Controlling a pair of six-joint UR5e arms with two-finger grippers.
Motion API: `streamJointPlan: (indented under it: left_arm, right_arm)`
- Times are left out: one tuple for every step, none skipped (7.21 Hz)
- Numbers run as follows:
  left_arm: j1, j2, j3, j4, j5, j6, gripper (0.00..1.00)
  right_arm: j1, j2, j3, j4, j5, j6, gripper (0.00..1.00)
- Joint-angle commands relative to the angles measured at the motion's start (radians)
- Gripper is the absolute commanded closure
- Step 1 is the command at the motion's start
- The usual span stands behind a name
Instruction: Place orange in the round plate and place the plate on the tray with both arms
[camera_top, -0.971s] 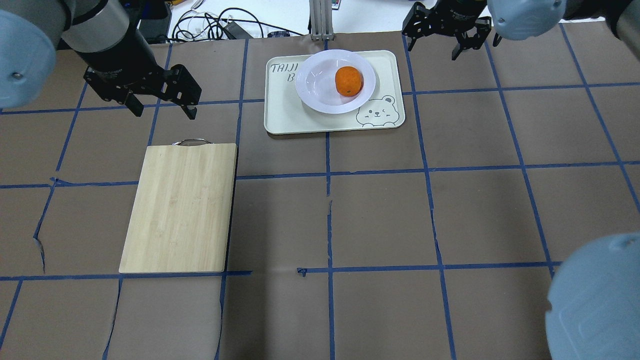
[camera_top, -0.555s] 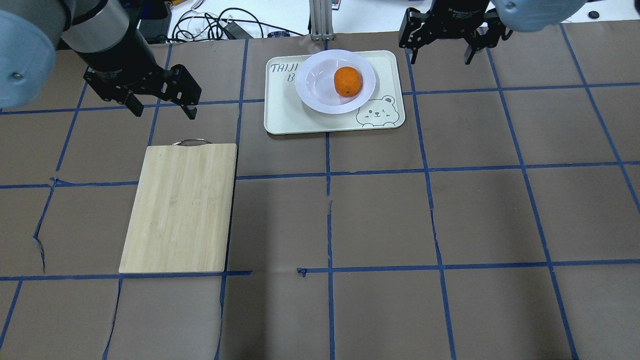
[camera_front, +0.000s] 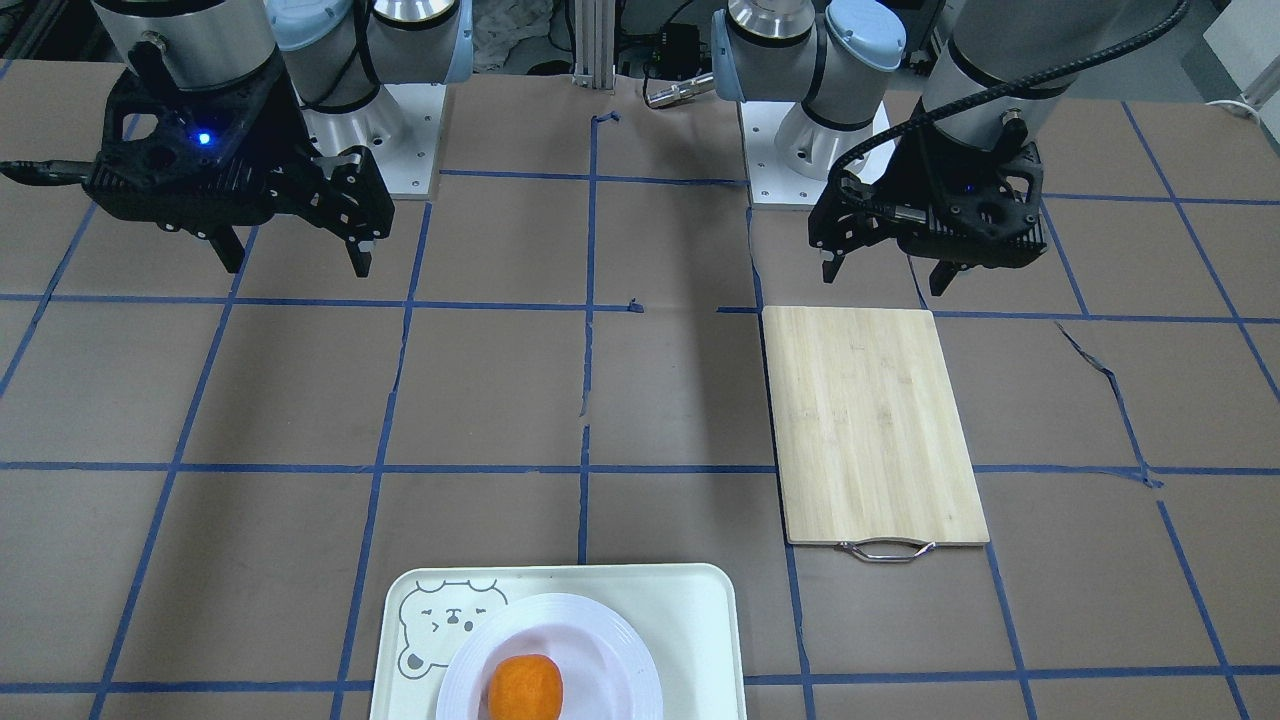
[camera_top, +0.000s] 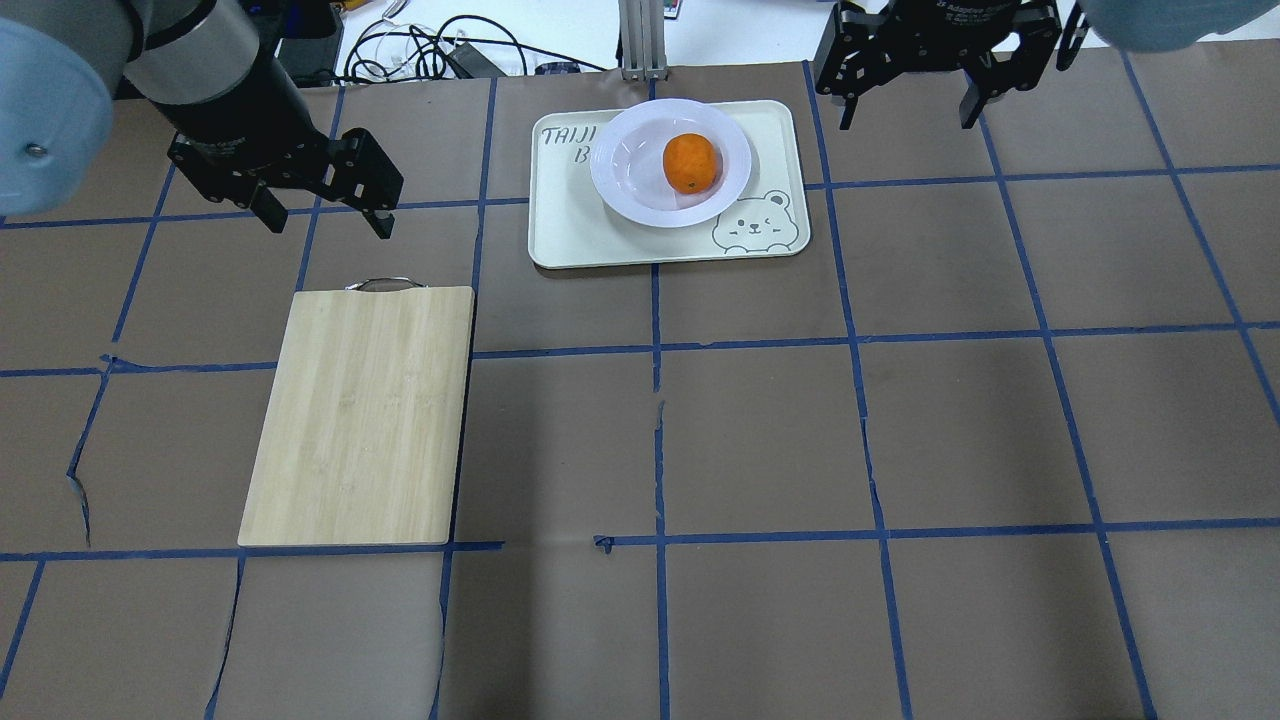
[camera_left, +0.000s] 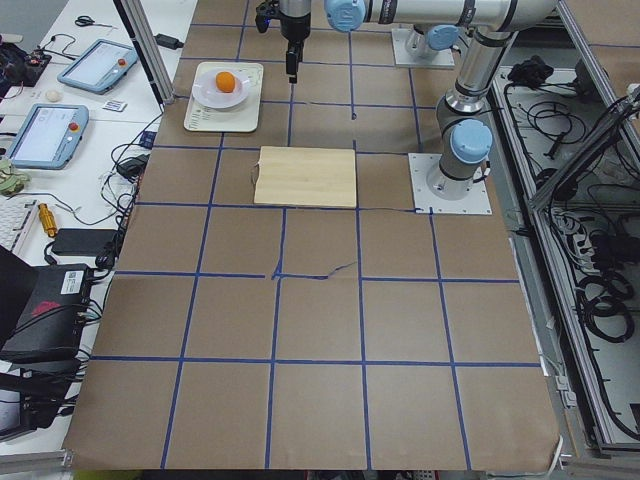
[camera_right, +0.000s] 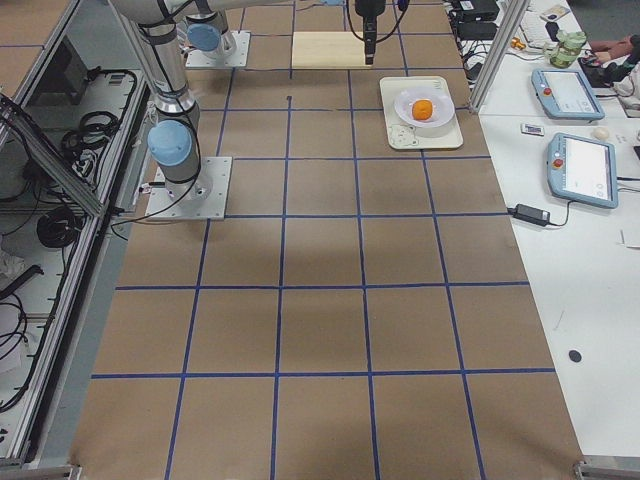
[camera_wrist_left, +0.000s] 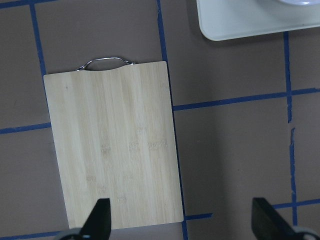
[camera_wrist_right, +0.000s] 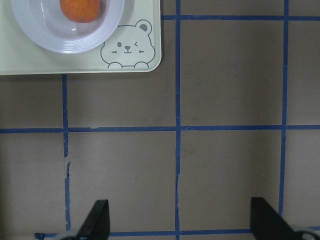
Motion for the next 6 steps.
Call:
streamJointPlan:
  left_arm:
    - [0.0, 0.0, 0.0, 0.0, 0.0, 0.0, 0.0]
    - [0.0, 0.0, 0.0, 0.0, 0.0, 0.0, 0.0]
    - [0.0, 0.0, 0.0, 0.0, 0.0, 0.0, 0.0]
    - [0.0, 0.0, 0.0, 0.001, 0.0, 0.0, 0.0]
    - [0.0, 0.0, 0.0, 0.0, 0.0, 0.0, 0.0]
    - [0.0, 0.0, 0.0, 0.0, 0.0, 0.0, 0.0]
  right_arm:
    - [-0.028, -0.017, 0.014, 0.006, 0.006, -0.064, 0.0]
    - [-0.034, -0.023, 0.025, 0.006, 0.005, -0.069, 0.0]
    - [-0.034, -0.024, 0.037, 0.006, 0.011, -0.072, 0.0]
    - [-0.033, -0.026, 0.042, 0.006, 0.011, -0.076, 0.0]
    - [-0.034, -0.026, 0.042, 0.006, 0.008, -0.078, 0.0]
    - [-0.034, -0.026, 0.042, 0.005, 0.008, -0.076, 0.0]
